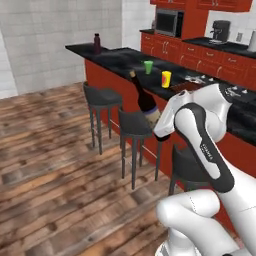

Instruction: Place the drinks on the dining counter in a tight cluster.

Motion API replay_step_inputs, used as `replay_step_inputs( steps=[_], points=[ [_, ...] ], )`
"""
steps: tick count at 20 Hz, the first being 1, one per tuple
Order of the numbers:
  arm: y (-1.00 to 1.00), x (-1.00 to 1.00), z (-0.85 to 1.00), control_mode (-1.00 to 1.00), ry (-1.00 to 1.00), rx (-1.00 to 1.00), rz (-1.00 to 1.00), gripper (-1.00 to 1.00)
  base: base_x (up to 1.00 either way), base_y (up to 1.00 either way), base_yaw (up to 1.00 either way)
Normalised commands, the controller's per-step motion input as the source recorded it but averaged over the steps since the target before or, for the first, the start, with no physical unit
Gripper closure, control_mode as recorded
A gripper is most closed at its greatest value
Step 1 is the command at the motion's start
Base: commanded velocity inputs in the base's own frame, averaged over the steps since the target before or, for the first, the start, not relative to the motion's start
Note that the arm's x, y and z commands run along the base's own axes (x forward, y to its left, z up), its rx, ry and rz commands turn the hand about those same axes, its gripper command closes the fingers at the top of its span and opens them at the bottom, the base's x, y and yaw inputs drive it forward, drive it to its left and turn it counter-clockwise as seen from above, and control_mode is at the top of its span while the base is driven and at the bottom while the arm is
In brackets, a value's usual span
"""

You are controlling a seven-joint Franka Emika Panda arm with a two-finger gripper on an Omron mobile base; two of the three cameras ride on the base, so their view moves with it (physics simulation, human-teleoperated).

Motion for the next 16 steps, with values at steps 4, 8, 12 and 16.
replay_step_inputs(
  steps=[4,8,12,16],
  points=[
    [0.0,0.0,0.0,1.0,0.0,0.0,0.0,1.0,1.0,1.0,-0.49],
    [0.0,0.0,0.0,1.0,0.0,0.0,0.0,1.0,1.0,1.0,-0.51],
    [0.0,0.0,0.0,1.0,0.0,0.0,0.0,1.0,1.0,1.0,-0.44],
    [0.0,0.0,0.0,1.0,0.0,0.0,0.0,1.0,1.0,1.0,-0.4]
  ],
)
